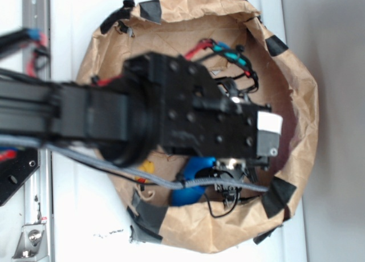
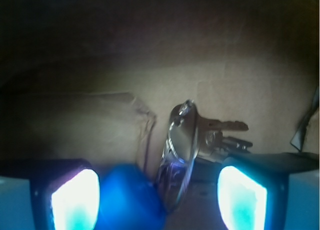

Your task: Grab the silver keys.

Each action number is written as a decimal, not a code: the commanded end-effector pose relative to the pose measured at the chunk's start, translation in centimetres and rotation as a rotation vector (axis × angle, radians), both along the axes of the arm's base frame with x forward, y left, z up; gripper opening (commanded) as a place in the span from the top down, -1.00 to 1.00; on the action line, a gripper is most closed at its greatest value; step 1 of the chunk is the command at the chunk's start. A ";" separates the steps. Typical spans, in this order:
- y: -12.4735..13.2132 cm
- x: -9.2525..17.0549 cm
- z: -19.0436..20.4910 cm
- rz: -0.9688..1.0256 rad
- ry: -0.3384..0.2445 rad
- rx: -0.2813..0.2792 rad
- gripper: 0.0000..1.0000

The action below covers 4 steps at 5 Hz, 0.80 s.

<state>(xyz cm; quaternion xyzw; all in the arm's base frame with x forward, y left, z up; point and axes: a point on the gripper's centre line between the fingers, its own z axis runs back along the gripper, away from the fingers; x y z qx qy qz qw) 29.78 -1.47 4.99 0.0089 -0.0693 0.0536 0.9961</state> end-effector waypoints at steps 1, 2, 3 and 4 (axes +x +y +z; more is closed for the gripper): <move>-0.9 2.0 1.2 -0.013 -0.040 -0.015 1.00; -0.9 2.0 1.2 -0.011 -0.030 -0.009 1.00; -1.1 2.2 1.1 -0.011 -0.023 0.007 1.00; -0.9 2.6 1.2 0.007 -0.015 0.014 1.00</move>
